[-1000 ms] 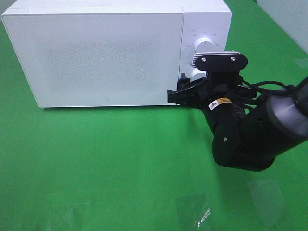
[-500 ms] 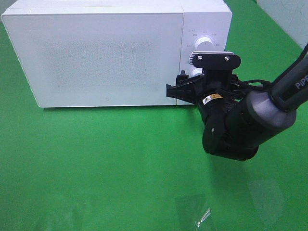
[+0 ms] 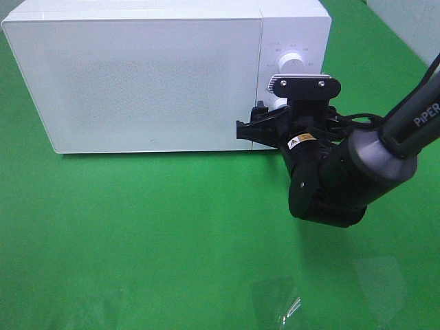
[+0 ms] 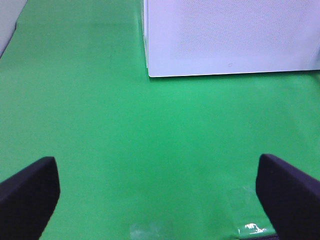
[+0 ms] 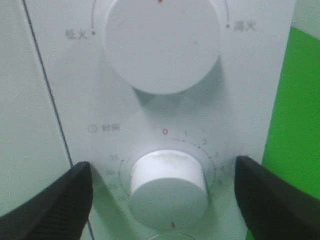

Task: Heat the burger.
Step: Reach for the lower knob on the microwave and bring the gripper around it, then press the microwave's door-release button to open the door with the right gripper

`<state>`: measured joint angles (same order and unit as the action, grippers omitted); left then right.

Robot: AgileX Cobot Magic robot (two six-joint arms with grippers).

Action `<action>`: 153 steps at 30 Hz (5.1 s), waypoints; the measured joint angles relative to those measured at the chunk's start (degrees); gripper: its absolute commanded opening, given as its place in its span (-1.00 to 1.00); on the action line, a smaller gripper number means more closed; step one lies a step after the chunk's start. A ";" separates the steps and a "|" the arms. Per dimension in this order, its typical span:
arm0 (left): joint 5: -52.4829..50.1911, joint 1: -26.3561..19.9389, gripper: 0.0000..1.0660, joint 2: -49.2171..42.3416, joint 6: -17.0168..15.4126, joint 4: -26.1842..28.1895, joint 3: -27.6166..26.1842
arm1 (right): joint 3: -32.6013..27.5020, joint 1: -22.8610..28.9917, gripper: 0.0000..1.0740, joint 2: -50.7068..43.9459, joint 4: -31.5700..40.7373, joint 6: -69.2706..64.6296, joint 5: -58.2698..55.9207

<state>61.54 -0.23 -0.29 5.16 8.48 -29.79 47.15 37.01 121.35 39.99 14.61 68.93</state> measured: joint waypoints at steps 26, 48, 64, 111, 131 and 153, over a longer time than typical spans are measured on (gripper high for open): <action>0.00 0.00 0.87 0.00 0.00 0.00 0.00 | -0.40 -0.23 -1.00 0.00 -1.26 -14.61 0.17; 0.00 0.00 0.87 0.00 0.00 0.00 0.00 | -1.03 -0.40 -1.00 0.23 -3.04 -88.75 0.86; 0.00 0.00 0.87 0.00 0.00 0.00 0.00 | -1.03 -0.46 -1.00 0.23 -3.15 -96.83 0.86; 0.00 0.00 0.87 0.00 0.00 0.00 0.00 | -5.21 -0.11 0.27 -3.04 -4.30 -88.29 0.06; 0.00 0.00 0.87 0.00 0.00 0.00 0.00 | -13.98 -4.01 0.27 -24.47 -7.85 -30.02 -28.53; 0.00 0.00 0.87 0.00 0.00 0.00 0.00 | -14.04 -19.82 0.27 -45.78 -33.98 -17.25 -81.93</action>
<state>61.54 -0.23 -0.29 5.16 8.48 -29.79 33.12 17.19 75.57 6.02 -2.64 -13.01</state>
